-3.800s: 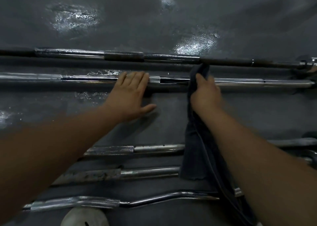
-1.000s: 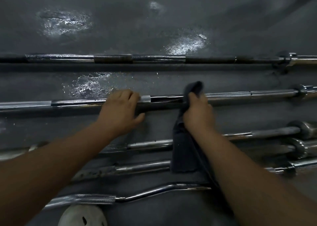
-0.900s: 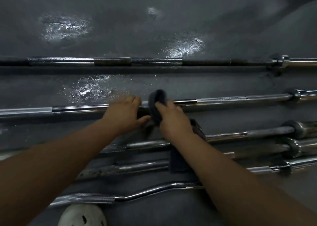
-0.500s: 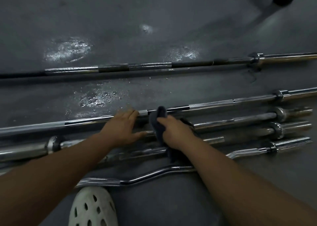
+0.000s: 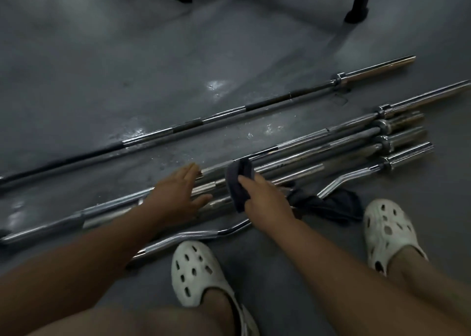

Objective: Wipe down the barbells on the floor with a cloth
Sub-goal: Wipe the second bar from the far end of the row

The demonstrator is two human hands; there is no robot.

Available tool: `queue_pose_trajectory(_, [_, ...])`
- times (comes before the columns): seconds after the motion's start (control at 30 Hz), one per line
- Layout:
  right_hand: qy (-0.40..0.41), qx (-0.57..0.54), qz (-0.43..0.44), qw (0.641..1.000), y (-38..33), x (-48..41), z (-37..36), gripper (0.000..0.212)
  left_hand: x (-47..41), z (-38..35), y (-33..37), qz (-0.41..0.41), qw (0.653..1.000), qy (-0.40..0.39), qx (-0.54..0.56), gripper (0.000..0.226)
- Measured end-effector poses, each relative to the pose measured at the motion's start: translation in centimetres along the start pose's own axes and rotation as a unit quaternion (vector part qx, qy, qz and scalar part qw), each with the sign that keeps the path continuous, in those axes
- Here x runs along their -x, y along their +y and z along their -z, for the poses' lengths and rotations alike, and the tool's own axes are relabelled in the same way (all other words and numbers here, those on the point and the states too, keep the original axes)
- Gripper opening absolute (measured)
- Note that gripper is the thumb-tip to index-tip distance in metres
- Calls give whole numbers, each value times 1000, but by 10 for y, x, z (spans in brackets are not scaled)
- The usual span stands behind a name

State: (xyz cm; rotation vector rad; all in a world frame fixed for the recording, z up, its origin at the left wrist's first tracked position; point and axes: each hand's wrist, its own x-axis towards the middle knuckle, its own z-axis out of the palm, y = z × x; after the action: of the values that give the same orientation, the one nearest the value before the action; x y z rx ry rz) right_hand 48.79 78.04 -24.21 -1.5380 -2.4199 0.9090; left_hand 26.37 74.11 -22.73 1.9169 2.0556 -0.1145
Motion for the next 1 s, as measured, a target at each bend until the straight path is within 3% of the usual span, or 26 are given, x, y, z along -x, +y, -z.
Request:
queue_pose_trajectory(0.3, [64, 12, 45, 997, -90, 91, 30, 61, 126, 48, -14, 15, 998, 46, 37, 92])
queue_pose_trajectory(0.5, [131, 20, 72, 989, -131, 80, 43, 63, 152, 58, -68, 55, 996, 73, 11, 88])
queue_pose_trajectory(0.67, [102, 33, 30, 994, -115, 28, 19, 65, 127, 24, -95, 34, 999, 39, 15, 85])
queue_pose_trajectory(1.0, [4, 113, -29, 993, -60, -86, -33, 64, -7, -40, -136, 0, 999, -16, 45, 79])
